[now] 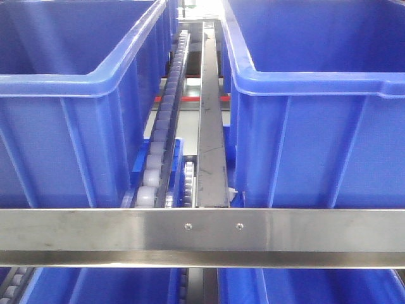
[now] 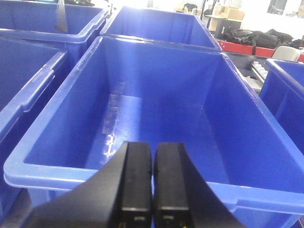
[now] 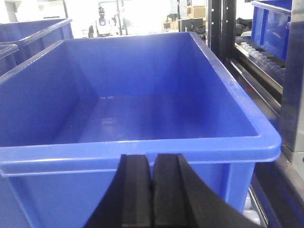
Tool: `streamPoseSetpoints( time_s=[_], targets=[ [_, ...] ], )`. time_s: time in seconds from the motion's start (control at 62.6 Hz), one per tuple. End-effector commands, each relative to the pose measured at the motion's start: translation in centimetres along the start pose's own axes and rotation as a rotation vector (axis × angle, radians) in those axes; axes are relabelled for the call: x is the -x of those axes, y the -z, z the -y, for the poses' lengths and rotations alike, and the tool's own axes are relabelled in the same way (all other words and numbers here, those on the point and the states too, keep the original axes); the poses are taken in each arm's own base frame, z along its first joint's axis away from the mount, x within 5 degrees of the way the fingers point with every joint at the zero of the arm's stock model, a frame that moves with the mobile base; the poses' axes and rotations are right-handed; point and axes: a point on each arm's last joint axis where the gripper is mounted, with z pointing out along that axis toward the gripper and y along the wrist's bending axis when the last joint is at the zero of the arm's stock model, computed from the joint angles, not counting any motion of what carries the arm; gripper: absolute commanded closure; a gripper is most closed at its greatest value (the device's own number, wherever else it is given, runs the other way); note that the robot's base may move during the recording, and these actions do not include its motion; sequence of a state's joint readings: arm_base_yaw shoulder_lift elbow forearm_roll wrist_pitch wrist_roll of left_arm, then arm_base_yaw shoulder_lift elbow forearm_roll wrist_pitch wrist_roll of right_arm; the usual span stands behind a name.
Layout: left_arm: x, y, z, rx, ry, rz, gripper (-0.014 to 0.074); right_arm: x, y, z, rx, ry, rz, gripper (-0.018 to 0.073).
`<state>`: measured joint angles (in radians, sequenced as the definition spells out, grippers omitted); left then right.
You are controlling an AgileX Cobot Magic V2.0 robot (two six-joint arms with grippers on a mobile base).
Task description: Pick and sort blue part to right shelf
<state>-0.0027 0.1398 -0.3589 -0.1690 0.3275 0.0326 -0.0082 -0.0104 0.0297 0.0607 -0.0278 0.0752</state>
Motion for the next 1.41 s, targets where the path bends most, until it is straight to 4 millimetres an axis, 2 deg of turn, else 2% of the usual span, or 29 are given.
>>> streamPoseSetpoints(
  time_s=[0.0,0.16,0.224,0.256,0.383,0.591,0.687,1.39],
  targets=[
    [1.6,0.1,0.1,0.001,0.016,0.093,0.0474,1.7,0.3,-0.2,0.011,0.006,0.139,0.0504],
    [1.0,-0.1,0.0,0.007,0.009,0.088,0.0474,1.7,0.3,-0.2,0.011,0.006,0.139,0.0504],
    [-0.1,-0.4,-0.5,0.044,-0.12,0.087,0.0473,1.7,0.3,-0.2,0.011,0.006,0.139,0.0504],
    [-0.6,-0.5,-0.6,0.042,-0.131,0.117,0.0473,1.7,0.3,-0.2,0.011,0.006,0.139,0.0504],
    [-2.6,-0.7,-0.7,-0.002,-0.073,0.194,0.0473,1.7,0.3,-0.2,0.011,0.006,0.139,0.0504],
    [-6.8,-1.0,-0.9,-0.051,-0.043,0.137,0.0473,1.7,0.3,-0.2,0.011,0.006,0.139,0.0504],
    [-8.3,-0.8,-1.2,-0.048,-0.019,0.163,0.0473,1.7,0.3,-0.2,0.011,0.006,0.139,0.0504],
    [-8.5,-0.7,-1.2,-0.049,-0.019,0.156,0.0473,1.7,0.3,-0.2,0.01,0.006,0.138,0.0504]
  ],
)
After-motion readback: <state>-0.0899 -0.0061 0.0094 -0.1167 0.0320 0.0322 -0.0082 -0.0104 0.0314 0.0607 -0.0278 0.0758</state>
